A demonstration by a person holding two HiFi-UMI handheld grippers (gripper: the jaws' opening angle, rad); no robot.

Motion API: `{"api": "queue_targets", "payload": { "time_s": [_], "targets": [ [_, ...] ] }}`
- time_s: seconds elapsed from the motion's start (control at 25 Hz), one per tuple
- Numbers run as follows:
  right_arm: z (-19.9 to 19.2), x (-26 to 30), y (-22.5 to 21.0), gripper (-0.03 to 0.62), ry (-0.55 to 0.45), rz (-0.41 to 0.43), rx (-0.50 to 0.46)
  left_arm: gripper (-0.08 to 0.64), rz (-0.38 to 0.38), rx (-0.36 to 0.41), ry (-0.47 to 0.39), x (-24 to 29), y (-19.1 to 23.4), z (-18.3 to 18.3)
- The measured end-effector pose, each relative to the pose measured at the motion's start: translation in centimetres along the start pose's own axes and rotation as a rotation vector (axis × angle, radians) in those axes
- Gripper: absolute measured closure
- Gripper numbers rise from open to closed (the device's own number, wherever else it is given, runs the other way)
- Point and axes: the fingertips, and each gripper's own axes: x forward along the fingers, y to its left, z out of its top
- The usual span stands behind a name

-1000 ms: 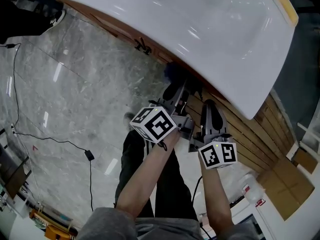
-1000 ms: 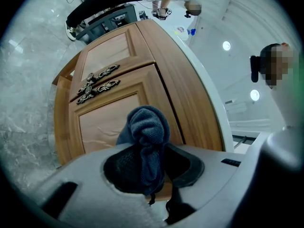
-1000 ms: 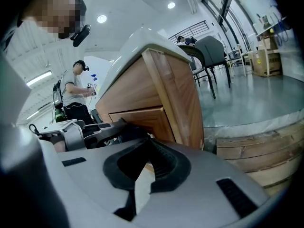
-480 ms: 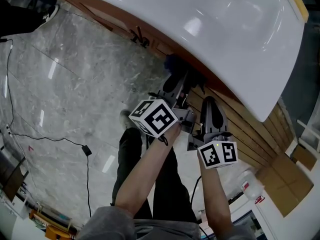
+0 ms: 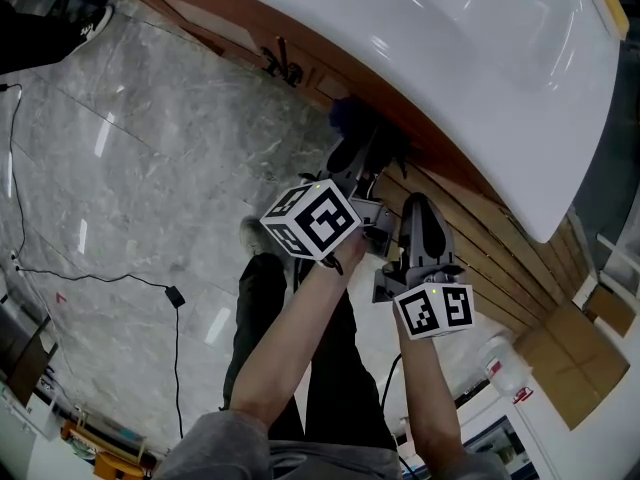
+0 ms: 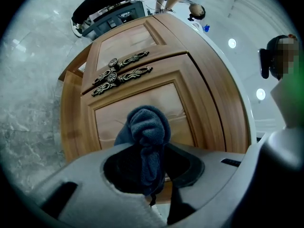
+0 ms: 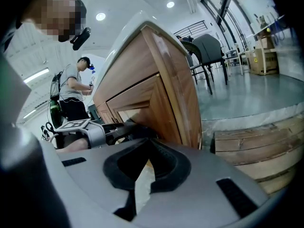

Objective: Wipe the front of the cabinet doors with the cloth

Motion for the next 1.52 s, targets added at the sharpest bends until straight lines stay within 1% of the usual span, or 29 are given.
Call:
{"api": "queue_targets", "payload": {
  "time_s": [0.16,0.32,0.48,0.68,0.8,0.88,0.96,1.12,1.32,1.52],
  "targets": [
    [-0.9,0.3,-0.1,0.583,0.002,-0.006,0.001,0.460,0.025,-0.003,0.017,0.3,2.0,-0.4],
    [-2.0,0.9,-0.5,0.583,0.005,-0.010,0.003,0.460,0.066,-0.030,0.025,0.8,4.8,-0.9],
    [-2.7,1.3,-1.1,0.583,0.008,-0.014,0.003,0.460,0.087,-0.031,0.033,1.3,6.2,-1.4],
    [-3.4,1.5,-1.4,0.583,0.015,-0.017,0.007,0.460,0.151,-0.037,0.063,1.5,8.6,-2.0],
    [-3.5,1.8,-1.5,0.583,0.018,-0.017,0.009,0.460,0.192,-0.066,0.075,1.5,10.6,-2.2],
    [-3.4,2.0,-1.5,0.583,0.017,-0.015,0.008,0.460,0.207,-0.082,0.080,1.6,11.6,-2.3],
    [-3.4,2.1,-1.7,0.583,0.018,-0.014,0.005,0.460,0.219,-0.078,0.088,1.7,12.4,-2.6],
    [-3.5,2.2,-2.2,0.583,0.017,-0.018,0.004,0.460,0.216,-0.083,0.082,1.8,13.3,-3.2],
    [-4.0,2.5,-2.5,0.583,0.016,-0.015,-0.002,0.460,0.197,-0.059,0.061,1.7,13.4,-3.2],
    [-4.4,3.0,-1.9,0.583,0.014,-0.002,-0.003,0.460,0.176,-0.091,0.045,1.8,13.4,-3.3]
  ]
}}
